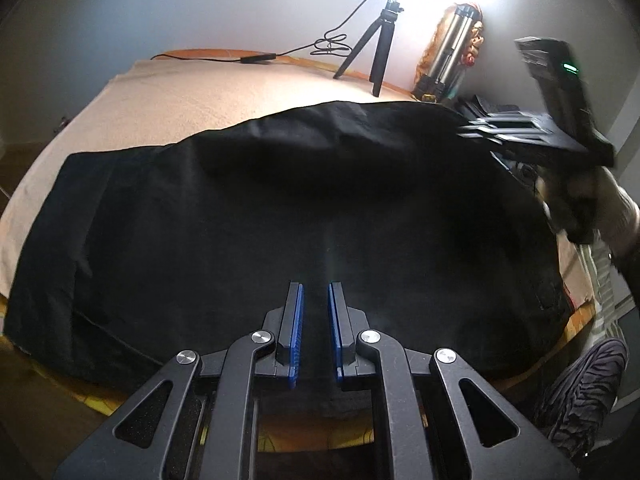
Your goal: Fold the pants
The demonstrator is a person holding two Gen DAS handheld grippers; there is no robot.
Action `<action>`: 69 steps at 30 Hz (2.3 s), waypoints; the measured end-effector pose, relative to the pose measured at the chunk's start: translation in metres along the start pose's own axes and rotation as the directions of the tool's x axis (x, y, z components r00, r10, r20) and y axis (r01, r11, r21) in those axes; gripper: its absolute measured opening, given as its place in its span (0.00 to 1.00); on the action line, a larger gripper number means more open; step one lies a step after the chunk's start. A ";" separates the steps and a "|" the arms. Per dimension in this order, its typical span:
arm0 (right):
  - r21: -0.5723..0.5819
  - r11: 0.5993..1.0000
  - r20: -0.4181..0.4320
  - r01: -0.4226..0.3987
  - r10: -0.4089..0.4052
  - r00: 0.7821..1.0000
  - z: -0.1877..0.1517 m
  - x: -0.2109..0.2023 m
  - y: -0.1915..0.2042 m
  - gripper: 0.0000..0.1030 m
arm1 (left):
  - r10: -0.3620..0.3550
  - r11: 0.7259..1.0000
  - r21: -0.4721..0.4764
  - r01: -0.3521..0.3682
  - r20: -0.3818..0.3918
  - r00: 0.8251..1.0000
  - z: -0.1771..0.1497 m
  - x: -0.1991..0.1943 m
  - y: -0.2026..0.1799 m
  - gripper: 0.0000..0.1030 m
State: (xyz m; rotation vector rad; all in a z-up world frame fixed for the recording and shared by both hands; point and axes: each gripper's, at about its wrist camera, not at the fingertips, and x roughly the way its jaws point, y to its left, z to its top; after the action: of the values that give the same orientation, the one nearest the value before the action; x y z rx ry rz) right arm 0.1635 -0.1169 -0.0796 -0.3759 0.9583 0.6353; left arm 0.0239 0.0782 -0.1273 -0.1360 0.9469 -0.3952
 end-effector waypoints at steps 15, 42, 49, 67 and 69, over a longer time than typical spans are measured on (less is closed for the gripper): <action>0.027 0.997 -0.041 0.077 -0.075 0.996 0.000 0.044 -0.032 0.33 | 0.077 0.995 -0.068 -0.075 0.031 0.997 0.005 -0.006 0.025 0.11; 0.079 0.992 -0.054 -0.095 0.099 0.994 0.051 0.118 0.057 0.34 | 0.177 0.800 -0.597 -0.068 0.127 0.976 -0.052 -0.091 0.215 0.42; 0.129 0.982 -0.040 -0.138 0.145 0.989 0.055 0.104 0.066 0.34 | 0.147 0.802 -0.593 -0.074 0.077 0.986 -0.059 -0.073 0.224 0.42; 0.148 0.957 -0.021 -0.251 0.256 0.966 0.071 0.091 0.100 0.34 | 0.206 0.840 -0.526 -0.137 0.075 0.976 -0.054 -0.058 0.203 0.27; 0.155 0.953 -0.018 -0.260 0.266 0.964 0.074 0.092 0.102 0.35 | 0.193 0.843 -0.524 -0.123 0.081 0.978 -0.055 -0.056 0.201 0.20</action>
State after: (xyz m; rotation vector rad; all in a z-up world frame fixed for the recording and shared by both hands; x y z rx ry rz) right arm 0.1817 0.0326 -0.1202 -0.1258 1.0966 0.7936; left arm 0.0040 0.2884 -0.1738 -0.5663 0.9080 0.0341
